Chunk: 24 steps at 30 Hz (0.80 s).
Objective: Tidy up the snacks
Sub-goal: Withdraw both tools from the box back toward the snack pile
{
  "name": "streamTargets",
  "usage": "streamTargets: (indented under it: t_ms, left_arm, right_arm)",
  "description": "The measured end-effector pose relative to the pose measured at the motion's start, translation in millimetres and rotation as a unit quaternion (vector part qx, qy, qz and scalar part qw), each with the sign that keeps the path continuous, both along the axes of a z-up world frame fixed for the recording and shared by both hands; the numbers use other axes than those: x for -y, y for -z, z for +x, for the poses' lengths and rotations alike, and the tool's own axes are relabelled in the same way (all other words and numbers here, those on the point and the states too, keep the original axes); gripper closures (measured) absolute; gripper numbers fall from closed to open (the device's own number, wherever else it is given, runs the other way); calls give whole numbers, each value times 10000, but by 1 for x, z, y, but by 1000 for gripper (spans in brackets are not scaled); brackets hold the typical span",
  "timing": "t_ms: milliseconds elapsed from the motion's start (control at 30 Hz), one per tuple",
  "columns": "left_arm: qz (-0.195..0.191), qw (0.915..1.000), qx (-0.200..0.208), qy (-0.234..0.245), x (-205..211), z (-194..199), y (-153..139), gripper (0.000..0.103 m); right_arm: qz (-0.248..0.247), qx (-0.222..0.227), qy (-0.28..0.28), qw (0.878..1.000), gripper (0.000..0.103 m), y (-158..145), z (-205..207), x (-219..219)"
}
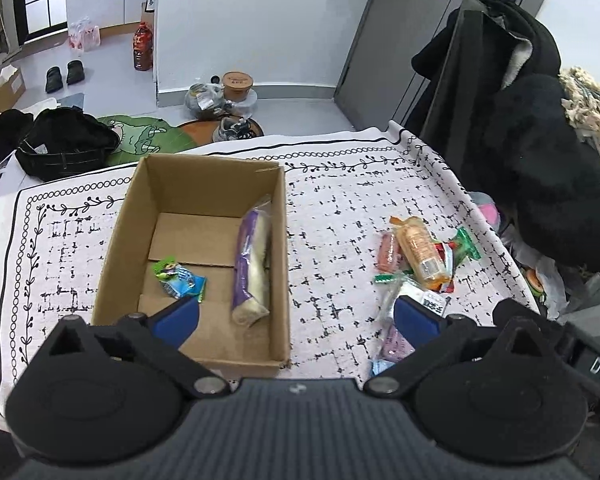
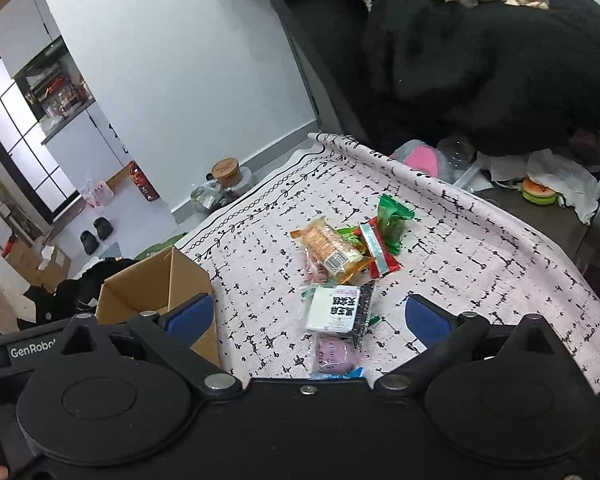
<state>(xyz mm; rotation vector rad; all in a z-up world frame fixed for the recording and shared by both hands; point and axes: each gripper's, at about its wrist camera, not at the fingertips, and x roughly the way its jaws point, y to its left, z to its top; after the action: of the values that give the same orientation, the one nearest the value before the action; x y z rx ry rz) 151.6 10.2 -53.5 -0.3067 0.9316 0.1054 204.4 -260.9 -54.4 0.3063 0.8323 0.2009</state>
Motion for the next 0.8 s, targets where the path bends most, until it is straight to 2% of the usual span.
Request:
streamTargets:
  t_ms: [300,800]
  left_arm:
    - [84,9998,78,168,24,-4,0,0]
    - [-131,9995,65,286,48,4,26,1]
  right_arm:
    - [-331,240,145,9991,0,2,-11,13]
    - [-84,-479,580,9971,1,30,-1,35]
